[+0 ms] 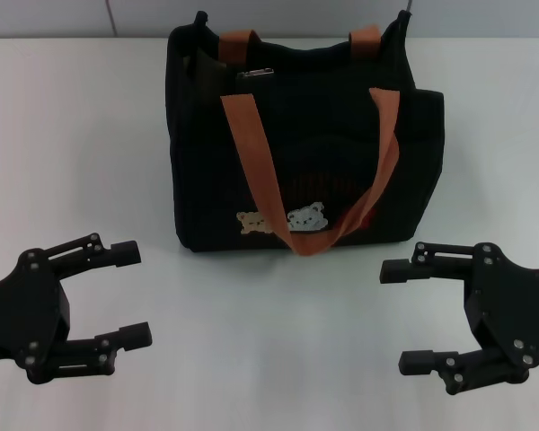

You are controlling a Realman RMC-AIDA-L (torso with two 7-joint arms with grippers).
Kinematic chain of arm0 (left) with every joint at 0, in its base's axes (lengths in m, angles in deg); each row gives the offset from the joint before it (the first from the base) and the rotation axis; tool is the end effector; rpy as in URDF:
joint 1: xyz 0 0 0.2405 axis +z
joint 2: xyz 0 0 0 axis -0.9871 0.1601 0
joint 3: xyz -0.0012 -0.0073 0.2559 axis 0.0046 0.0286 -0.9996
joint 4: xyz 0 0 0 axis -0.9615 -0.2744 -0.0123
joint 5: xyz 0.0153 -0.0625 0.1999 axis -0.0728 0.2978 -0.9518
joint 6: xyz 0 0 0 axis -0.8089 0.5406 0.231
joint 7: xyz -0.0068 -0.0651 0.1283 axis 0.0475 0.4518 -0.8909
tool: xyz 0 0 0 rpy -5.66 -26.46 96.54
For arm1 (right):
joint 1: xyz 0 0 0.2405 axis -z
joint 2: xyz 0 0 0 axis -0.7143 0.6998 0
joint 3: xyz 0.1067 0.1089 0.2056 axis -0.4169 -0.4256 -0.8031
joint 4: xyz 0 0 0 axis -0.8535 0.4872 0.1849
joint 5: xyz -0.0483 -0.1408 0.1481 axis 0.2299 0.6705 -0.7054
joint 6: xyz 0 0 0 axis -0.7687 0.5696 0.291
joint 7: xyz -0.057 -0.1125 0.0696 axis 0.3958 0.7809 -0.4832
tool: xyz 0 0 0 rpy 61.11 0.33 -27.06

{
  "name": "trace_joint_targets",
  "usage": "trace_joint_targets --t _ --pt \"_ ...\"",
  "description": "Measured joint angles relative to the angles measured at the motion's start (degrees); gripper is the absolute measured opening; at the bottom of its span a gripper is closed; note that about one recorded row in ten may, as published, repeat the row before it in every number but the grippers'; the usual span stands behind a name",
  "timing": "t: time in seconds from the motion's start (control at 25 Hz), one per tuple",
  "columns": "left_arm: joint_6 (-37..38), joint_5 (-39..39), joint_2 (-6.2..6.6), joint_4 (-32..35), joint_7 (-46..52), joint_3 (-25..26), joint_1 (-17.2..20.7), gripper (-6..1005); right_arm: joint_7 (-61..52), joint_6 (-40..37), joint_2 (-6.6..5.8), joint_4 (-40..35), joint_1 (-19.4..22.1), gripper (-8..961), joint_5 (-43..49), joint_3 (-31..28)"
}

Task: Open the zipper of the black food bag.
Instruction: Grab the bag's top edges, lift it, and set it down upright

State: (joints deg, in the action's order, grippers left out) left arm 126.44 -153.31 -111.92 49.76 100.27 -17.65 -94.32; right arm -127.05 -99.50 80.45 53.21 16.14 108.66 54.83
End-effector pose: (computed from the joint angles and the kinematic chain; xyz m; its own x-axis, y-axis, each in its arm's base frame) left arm -0.3048 0.2116 0.0425 0.7099 0.1332 0.6916 0.2623 -0.9613 -0.0842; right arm 0.2487 0.2522 -0.0005 0.7296 -0.1142 -0.6742 -0.0495 -0.9922 0.1144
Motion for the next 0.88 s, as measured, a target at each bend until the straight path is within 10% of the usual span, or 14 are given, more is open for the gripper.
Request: trace_joint_targets --t 0.64,0.88 --pt "-0.55 0.22 -0.58 0.10 1.90 0.72 -0.61 844 0.00 0.70 0.41 0.07 0.31 808 -0.09 -1.38" --pt "-6.66 0.22 -2.90 -1.21 2.14 7.04 -0.80 843 0.19 1.27 0.52 0.12 0.57 805 -0.09 -1.86"
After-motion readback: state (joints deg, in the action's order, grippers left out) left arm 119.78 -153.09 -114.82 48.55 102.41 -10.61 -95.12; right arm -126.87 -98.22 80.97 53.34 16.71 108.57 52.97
